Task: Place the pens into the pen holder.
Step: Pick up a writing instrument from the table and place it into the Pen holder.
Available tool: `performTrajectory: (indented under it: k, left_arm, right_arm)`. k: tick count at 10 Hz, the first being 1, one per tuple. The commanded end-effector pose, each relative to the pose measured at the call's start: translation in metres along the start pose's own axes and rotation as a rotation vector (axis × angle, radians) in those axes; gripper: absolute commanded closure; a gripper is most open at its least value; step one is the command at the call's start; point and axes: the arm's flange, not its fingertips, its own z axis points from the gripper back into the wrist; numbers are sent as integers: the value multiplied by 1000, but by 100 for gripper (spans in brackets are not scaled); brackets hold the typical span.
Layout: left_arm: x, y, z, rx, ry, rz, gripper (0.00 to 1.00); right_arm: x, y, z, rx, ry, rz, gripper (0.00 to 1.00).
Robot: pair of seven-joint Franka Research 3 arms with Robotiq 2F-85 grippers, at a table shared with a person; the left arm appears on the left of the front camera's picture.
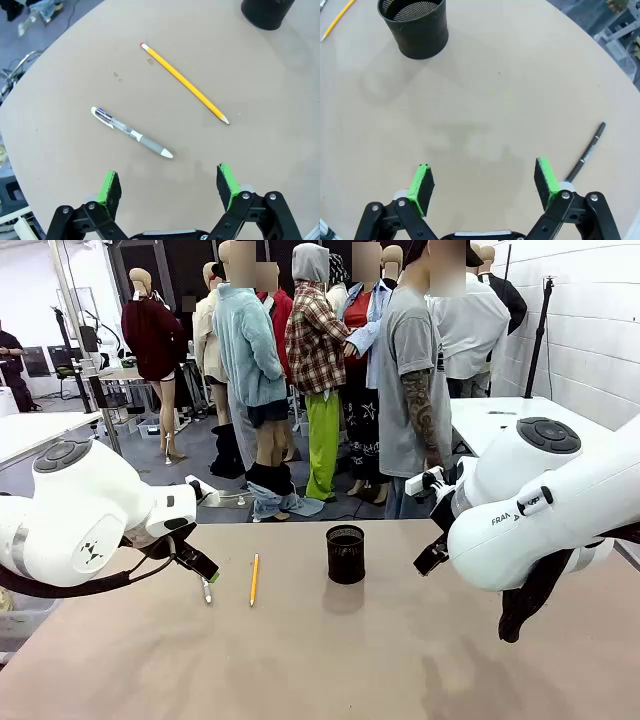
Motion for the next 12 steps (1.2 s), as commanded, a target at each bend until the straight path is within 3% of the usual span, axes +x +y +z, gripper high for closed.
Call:
performTrajectory:
  k: [1,12]
  left_arm:
    - [0,0,0,0,0,0,0]
    - [0,-2,0,0,0,-5,0]
  right_arm:
    - [0,0,0,0,0,0,0]
    - [0,0,0,0,0,0,0]
